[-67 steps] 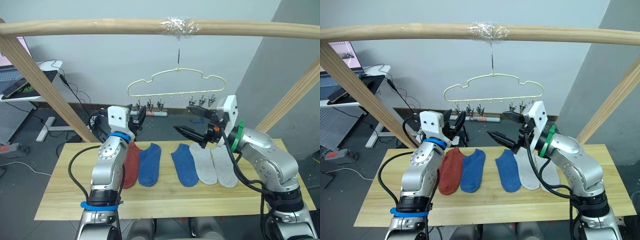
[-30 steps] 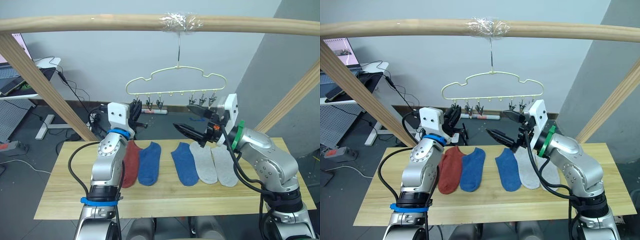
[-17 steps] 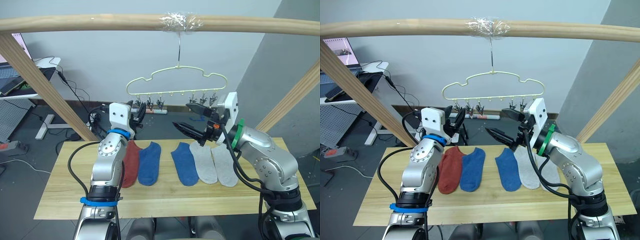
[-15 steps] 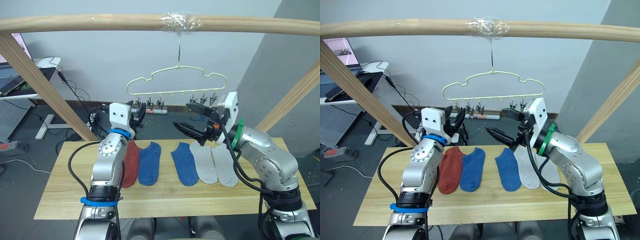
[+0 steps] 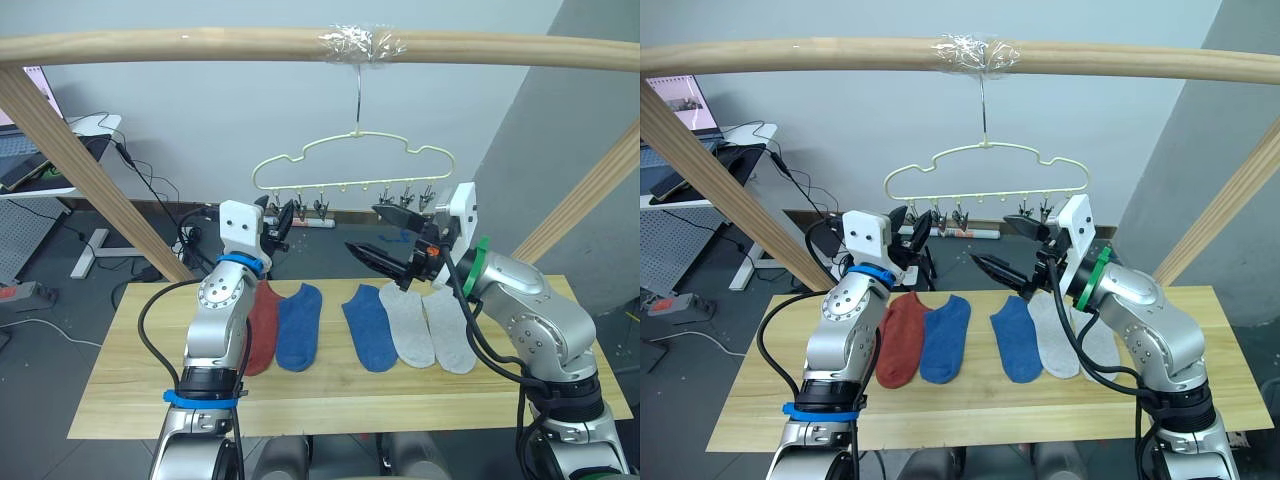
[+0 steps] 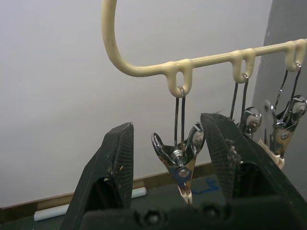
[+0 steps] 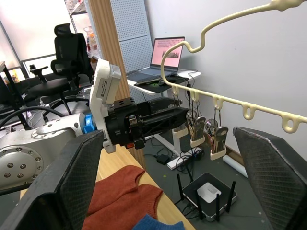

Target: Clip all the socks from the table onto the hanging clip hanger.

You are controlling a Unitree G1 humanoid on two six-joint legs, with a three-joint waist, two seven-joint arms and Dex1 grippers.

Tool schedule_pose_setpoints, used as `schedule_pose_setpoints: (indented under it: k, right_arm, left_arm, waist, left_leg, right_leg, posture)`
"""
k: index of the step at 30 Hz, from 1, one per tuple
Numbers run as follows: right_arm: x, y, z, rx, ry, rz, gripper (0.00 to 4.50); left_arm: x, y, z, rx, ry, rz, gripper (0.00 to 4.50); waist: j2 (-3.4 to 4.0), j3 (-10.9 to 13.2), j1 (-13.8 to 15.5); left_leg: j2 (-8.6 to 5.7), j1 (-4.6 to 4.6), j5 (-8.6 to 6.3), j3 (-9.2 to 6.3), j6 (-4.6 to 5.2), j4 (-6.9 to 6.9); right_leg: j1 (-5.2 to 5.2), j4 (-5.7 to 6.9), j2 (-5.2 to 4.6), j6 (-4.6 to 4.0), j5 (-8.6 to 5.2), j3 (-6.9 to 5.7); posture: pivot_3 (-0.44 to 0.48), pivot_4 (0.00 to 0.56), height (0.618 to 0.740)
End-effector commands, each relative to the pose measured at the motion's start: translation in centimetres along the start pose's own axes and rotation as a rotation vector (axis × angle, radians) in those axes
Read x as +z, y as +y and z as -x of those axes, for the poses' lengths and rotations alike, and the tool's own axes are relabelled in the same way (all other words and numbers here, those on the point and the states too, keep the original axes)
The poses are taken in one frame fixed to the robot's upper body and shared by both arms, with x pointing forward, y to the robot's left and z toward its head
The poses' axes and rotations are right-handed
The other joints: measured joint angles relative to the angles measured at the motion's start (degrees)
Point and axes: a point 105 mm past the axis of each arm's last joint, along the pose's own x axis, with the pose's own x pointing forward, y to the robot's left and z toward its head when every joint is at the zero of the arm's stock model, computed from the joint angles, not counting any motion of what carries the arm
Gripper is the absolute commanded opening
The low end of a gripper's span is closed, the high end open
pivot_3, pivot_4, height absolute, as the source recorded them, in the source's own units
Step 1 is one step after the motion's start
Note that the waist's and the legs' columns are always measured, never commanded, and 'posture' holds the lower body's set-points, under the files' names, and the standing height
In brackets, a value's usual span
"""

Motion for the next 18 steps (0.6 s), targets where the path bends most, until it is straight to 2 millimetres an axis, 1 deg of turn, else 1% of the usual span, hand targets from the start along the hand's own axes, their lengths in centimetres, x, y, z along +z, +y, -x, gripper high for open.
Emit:
schedule_pose_setpoints:
  k: [1,2,3,5,9,12,13,16,18]
  right_arm:
    - [1.2,0.1,0.1,0.0,-0.044,0.039,4.5]
    - [1.2,0.1,0.1,-0.001,-0.044,0.04,4.5]
    - [1.2,0.1,0.1,-0.003,-0.046,0.041,4.5]
    - [1.3,0.0,0.1,-0.005,-0.048,0.04,4.5]
    - [1.2,0.0,0.1,-0.003,-0.046,0.038,4.5]
    - [1.0,0.0,0.2,-0.003,-0.043,0.036,4.5]
    - [1.0,0.0,0.2,-0.004,-0.042,0.036,4.5]
    - [0.7,-0.1,0.2,-0.011,-0.035,0.034,4.5]
    - [-0.1,-0.4,0.4,-0.03,0.001,0.049,4.5]
  left_arm:
    - [1.7,0.1,-0.2,0.004,-0.069,-0.016,2.46]
    - [1.7,0.0,-0.2,0.001,-0.071,-0.017,2.46]
    - [1.8,-0.1,-0.2,-0.003,-0.078,-0.015,2.28]
    - [1.9,-0.3,-0.2,-0.011,-0.086,-0.008,1.83]
    - [2.0,-0.3,-0.2,-0.016,-0.09,-0.007,0.72]
    - [2.1,-0.2,-0.1,-0.013,-0.093,-0.015,0.14]
    - [2.1,-0.2,-0.1,-0.015,-0.094,-0.023,0.02]
    - [2.2,0.0,-0.1,-0.011,-0.09,-0.049,0.01]
    - [1.9,0.1,-0.1,-0.012,-0.07,-0.074,0.01]
  waist:
    - [0.0,0.0,0.0]
    - [0.0,0.0,0.0]
    - [0.0,0.0,0.0]
    - [0.0,0.0,0.0]
    - [0.0,0.0,0.0]
    - [0.0,0.0,0.0]
    - [0.0,0.0,0.0]
    - [0.0,0.0,0.0]
    - [0.0,0.0,0.0]
  left_leg:
    - [0.0,0.0,0.0,0.0,0.0,0.0]
    - [0.0,0.0,0.0,0.0,0.0,0.0]
    - [0.0,0.0,0.0,0.0,0.0,0.0]
    - [0.0,0.0,0.0,0.0,0.0,0.0]
    - [0.0,0.0,0.0,0.0,0.0,0.0]
    - [0.0,0.0,0.0,0.0,0.0,0.0]
    - [0.0,0.0,0.0,0.0,0.0,0.0]
    - [0.0,0.0,0.0,0.0,0.0,0.0]
    - [0.0,0.0,0.0,0.0,0.0,0.0]
  right_leg:
    - [0.0,0.0,0.0,0.0,0.0,0.0]
    - [0.0,0.0,0.0,0.0,0.0,0.0]
    - [0.0,0.0,0.0,0.0,0.0,0.0]
    - [0.0,0.0,0.0,0.0,0.0,0.0]
    - [0.0,0.0,0.0,0.0,0.0,0.0]
    - [0.0,0.0,0.0,0.0,0.0,0.0]
    - [-0.01,0.0,0.0,0.0,0.0,0.0]
    - [-0.01,0.0,0.0,0.0,0.0,0.0]
    - [-0.01,0.01,0.0,0.0,0.0,0.0]
  posture:
    - [-0.102,0.191,0.74]
    - [-0.102,0.191,0.74]
    - [-0.102,0.191,0.74]
    - [-0.103,0.192,0.74]
    - [-0.103,0.192,0.74]
    - [-0.098,0.185,0.74]
    - [-0.098,0.185,0.74]
    - [-0.093,0.184,0.74]
    - [-0.09,0.182,0.74]
